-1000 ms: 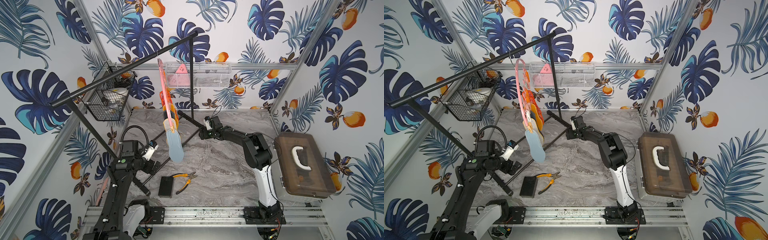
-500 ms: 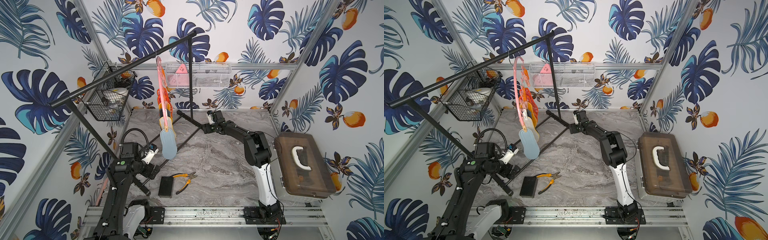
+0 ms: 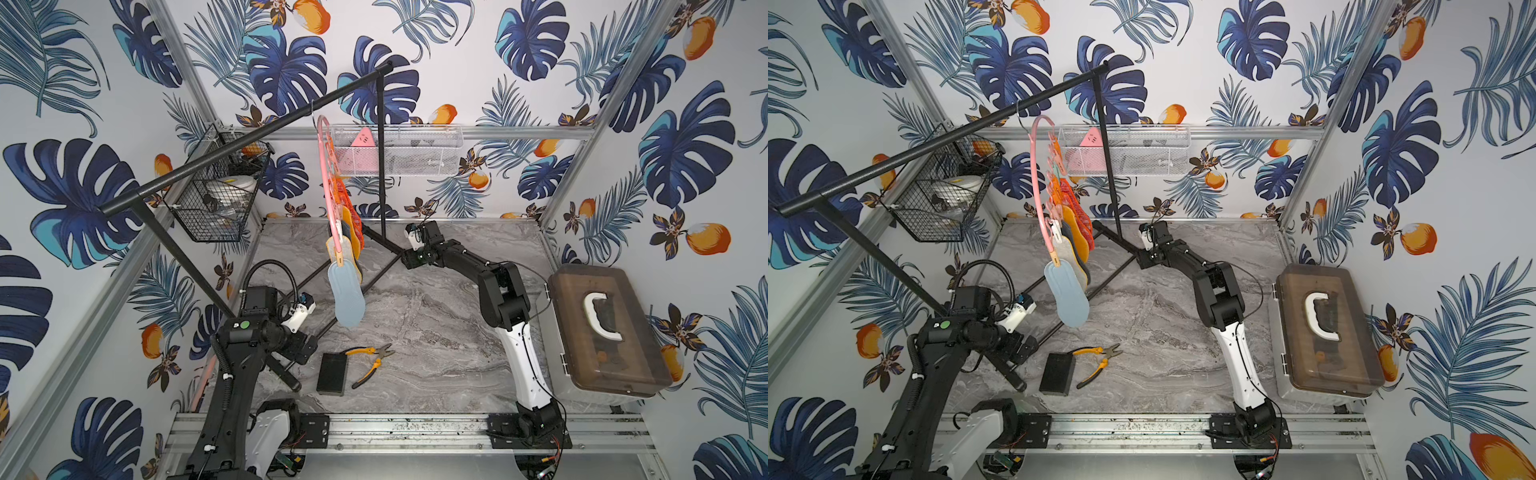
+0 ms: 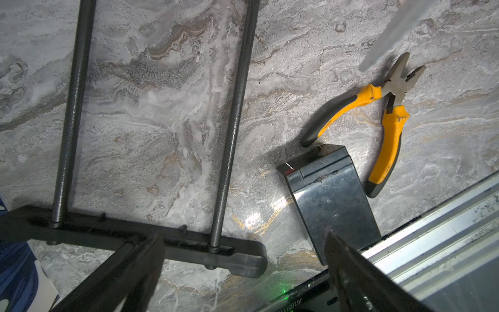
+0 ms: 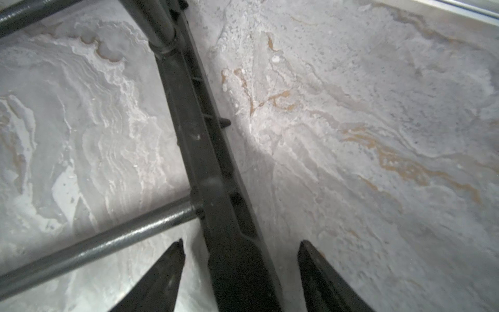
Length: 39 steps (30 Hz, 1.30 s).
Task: Take the shoe insoles off the hanger
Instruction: Move the clothesline to the center of the board.
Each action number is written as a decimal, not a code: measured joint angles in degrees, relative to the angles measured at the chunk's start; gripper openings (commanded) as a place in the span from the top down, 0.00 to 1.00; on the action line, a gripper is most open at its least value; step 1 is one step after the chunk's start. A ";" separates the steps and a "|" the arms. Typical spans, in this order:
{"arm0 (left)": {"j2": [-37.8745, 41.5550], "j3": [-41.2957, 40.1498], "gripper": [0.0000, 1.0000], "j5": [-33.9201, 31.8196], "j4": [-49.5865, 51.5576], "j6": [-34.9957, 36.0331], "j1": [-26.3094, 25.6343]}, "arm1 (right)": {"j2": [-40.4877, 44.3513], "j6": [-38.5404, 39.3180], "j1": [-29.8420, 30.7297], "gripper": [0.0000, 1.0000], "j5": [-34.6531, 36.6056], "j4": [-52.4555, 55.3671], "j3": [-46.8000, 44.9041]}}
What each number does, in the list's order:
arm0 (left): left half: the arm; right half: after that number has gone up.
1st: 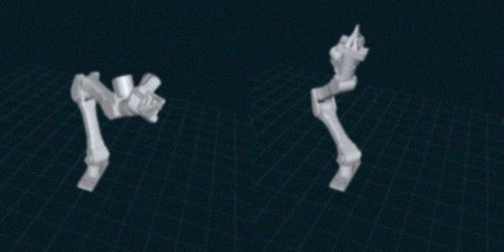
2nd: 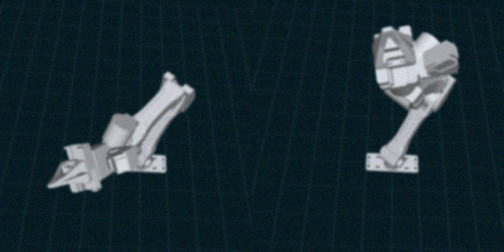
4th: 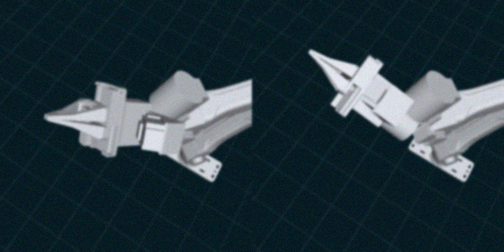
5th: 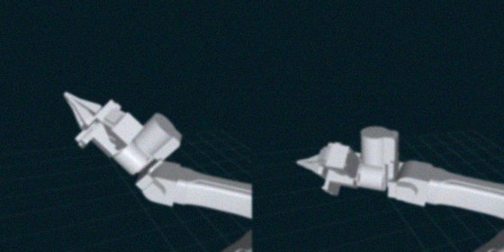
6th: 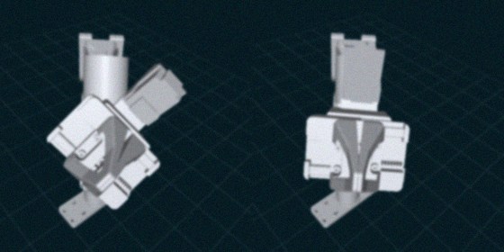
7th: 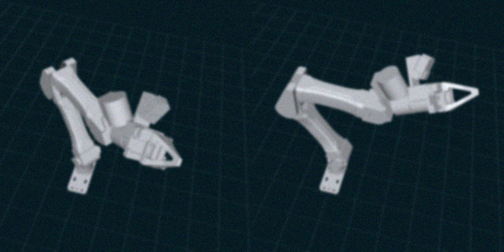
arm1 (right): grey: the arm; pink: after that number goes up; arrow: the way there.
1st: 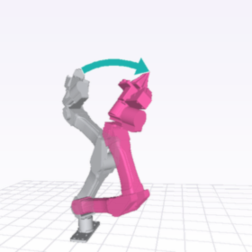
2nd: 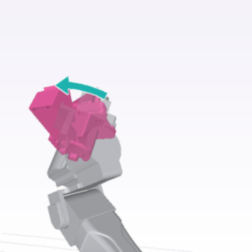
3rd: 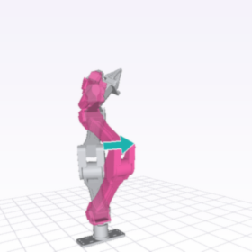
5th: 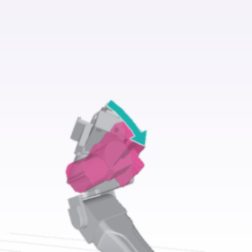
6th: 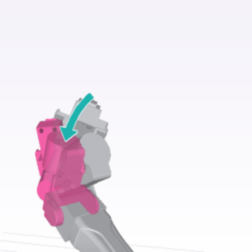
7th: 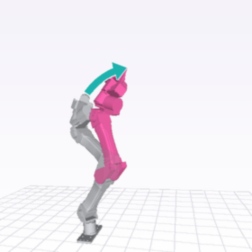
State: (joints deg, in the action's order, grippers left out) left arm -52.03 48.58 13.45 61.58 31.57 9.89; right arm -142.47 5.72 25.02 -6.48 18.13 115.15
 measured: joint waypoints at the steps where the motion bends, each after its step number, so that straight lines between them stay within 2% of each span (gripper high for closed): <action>1: 0.02 0.17 0.01 0.00 0.15 -0.02 0.00 | -0.50 0.46 0.00 0.33 0.11 0.48 0.94; 7: 0.42 1.14 0.01 0.00 1.01 -0.17 0.00 | -1.81 2.99 0.13 0.39 2.89 3.45 3.85; 13: -0.15 1.81 0.01 0.00 1.51 -0.26 0.00 | -1.84 5.46 0.33 0.58 3.80 4.61 4.15; 17: -0.63 2.56 0.01 0.00 1.77 -0.66 0.00 | -0.87 7.13 0.31 0.63 2.99 5.07 3.04; 27: -0.15 3.26 0.01 0.02 2.47 -1.53 0.00 | 12.00 6.62 0.52 0.65 4.50 3.76 -15.63; 39: 0.24 3.48 0.01 0.46 2.58 -1.53 0.00 | 27.10 -3.32 0.70 0.68 9.18 -3.41 -37.81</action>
State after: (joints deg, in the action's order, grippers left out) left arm -51.79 52.05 13.91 64.16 30.04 9.89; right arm -115.37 2.39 25.71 2.70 14.72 77.34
